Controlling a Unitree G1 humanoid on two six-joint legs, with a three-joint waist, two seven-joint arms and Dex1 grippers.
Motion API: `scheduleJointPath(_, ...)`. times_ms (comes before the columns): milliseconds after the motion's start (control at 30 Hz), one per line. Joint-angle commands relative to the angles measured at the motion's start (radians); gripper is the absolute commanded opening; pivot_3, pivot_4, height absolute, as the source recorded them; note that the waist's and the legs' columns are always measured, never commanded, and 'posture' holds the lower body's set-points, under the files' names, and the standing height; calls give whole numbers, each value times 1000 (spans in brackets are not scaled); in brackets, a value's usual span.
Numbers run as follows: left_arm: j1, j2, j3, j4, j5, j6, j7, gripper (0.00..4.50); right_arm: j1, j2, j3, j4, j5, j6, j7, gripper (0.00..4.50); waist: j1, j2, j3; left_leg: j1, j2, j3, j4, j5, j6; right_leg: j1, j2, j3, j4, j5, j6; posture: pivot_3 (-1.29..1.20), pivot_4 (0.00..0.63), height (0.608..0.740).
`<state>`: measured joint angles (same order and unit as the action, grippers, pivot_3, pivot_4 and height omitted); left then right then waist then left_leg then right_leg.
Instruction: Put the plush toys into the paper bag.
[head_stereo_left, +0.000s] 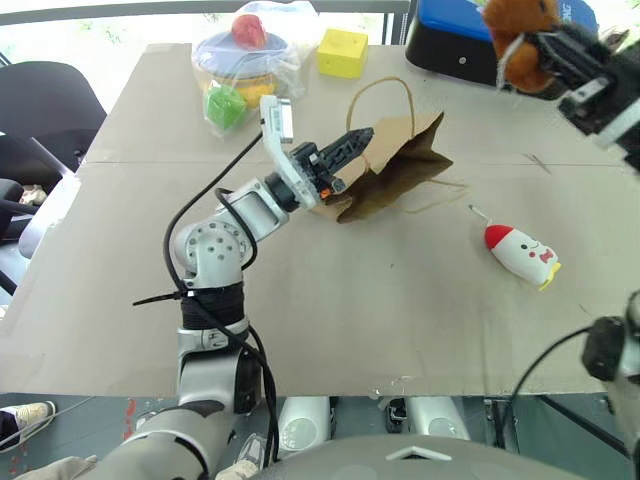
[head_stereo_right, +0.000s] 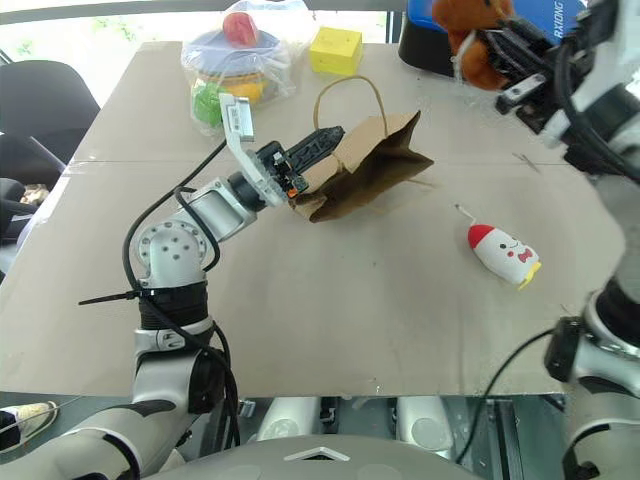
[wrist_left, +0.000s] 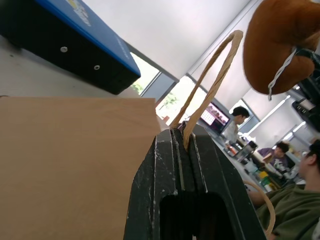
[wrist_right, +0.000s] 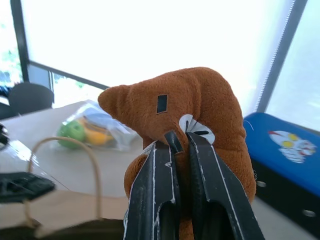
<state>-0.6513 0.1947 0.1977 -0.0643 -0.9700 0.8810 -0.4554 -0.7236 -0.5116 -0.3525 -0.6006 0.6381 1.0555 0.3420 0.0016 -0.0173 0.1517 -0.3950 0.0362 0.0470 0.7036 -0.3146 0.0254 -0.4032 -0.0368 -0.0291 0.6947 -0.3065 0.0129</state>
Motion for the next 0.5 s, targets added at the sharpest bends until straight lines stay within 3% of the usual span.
scheduleJointPath(33,-57,-41,82,30,-117,30,72,0,85,143,129,-57,-63,-119,-110,51,0,0,0,0,0,0,0,0,0,0,0,0,0,0,0,0,150,729)
scheduleJointPath(133,-86,-70,144,59,-216,60,161,0,203,213,280,-28,-167,-253,-122,51,0,0,0,-2,0,0,0,0,0,-1,0,0,0,0,0,0,150,729)
scheduleJointPath(267,-106,-99,203,69,-327,67,279,0,328,229,431,26,-270,-414,-75,51,-4,-1,0,-4,0,1,0,0,0,-4,0,1,0,0,0,0,150,729)
scheduleJointPath(500,-83,-98,194,30,-402,72,355,0,333,157,558,119,-363,-511,51,51,-14,-1,0,-2,0,0,0,0,0,-4,0,1,1,0,0,0,150,729)
